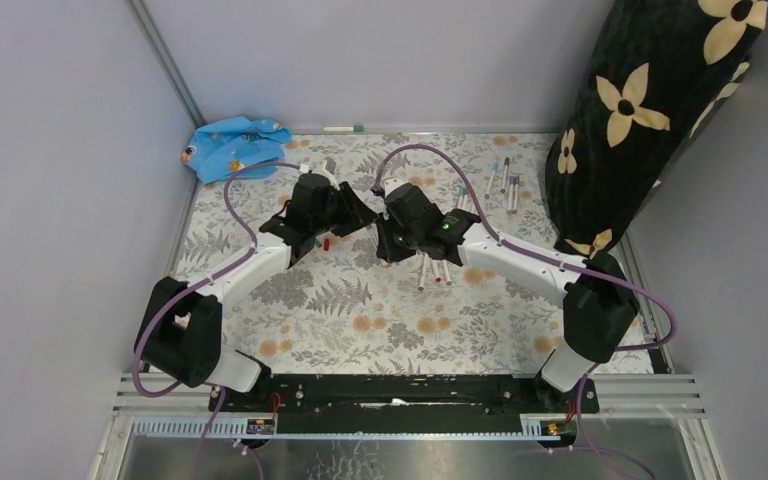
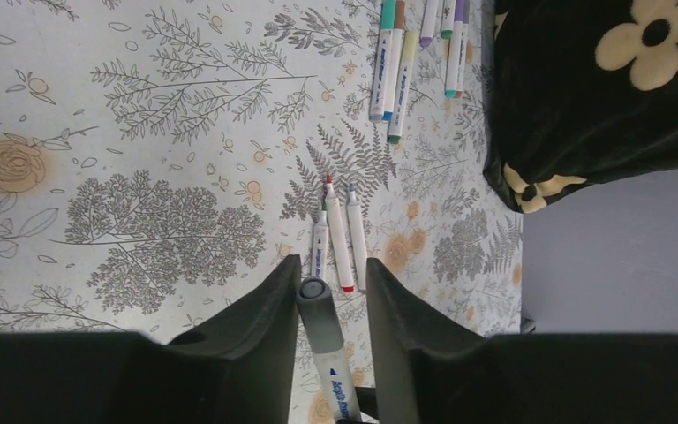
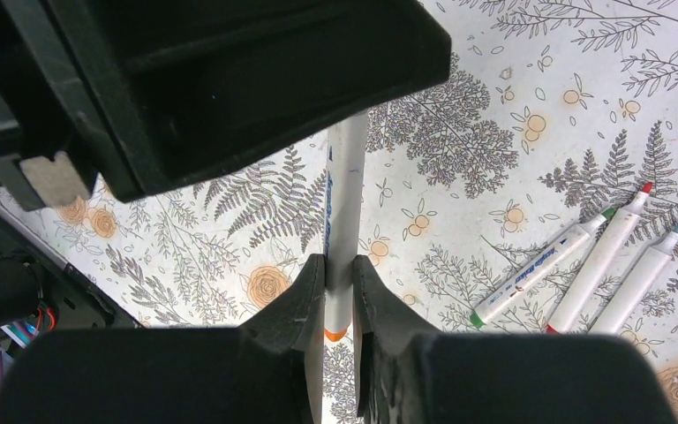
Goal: Open the pen caps
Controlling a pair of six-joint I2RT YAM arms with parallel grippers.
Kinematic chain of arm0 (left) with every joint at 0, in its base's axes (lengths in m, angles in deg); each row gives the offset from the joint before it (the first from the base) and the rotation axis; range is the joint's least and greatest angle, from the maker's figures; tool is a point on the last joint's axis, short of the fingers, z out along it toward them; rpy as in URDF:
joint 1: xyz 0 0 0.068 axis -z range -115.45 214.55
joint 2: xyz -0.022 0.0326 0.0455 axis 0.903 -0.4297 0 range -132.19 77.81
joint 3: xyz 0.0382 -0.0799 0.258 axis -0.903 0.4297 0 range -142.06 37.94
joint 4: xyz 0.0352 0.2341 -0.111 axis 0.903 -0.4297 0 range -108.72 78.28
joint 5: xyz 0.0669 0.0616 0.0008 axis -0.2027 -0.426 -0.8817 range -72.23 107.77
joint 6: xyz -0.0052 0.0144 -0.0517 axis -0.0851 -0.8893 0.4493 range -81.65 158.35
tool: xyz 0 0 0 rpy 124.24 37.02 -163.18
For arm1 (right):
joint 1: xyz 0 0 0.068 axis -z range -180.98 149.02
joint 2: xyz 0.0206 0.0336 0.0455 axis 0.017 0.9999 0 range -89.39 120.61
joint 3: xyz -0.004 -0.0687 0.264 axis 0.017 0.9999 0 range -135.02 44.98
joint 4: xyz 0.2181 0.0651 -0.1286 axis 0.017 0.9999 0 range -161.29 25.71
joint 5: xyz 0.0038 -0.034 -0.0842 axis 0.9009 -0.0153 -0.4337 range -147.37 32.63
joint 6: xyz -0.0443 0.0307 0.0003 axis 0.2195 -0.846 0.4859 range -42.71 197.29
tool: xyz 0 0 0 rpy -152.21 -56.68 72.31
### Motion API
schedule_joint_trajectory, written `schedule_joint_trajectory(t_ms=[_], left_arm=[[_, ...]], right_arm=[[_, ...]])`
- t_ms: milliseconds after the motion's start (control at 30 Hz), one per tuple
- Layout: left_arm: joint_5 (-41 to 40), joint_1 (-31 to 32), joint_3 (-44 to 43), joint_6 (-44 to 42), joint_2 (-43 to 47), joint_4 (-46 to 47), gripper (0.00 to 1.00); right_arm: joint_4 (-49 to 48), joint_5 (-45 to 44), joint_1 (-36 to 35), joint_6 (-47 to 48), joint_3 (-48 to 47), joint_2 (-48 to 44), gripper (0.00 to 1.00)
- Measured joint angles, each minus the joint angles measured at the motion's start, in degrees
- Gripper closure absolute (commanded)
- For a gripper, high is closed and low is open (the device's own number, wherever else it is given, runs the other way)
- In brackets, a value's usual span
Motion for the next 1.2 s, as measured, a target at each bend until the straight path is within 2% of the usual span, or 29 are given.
schedule_joint_trajectory(t_ms=[233, 367, 500, 600, 800, 1200], left_arm=[[-0.1, 0.0, 0.0, 0.5, 0.0, -0.2, 0.81], [0.0, 0.0, 0.0, 1.2, 0.1, 0.1, 1.00], [0.0, 0.0, 0.1, 1.4, 0.2, 0.1, 1.00], [0.0, 0.2, 0.1, 1.4, 0.5, 0.0, 1.00], [0.0, 0.4, 0.1, 1.8, 1.5, 0.0, 1.00], [0.5, 1.6, 0.1, 3.3, 2.4, -0.6, 1.00]], right_arm=[[-0.8, -0.2, 0.0, -0.4, 1.3, -1.4, 1.00], [-0.9, -0.2, -0.1, -0.7, 1.7, -1.6, 1.00], [-1.9, -0.3, -0.1, -0.9, 2.5, -2.0, 1.00], [-2.3, -0.3, -0.1, -0.9, 2.8, -2.3, 0.85], [-2.6, -0.2, -0.1, -0.8, 3.0, -3.1, 0.70], [-3.8, -0.3, -0.2, -0.6, 2.3, -3.1, 0.68]])
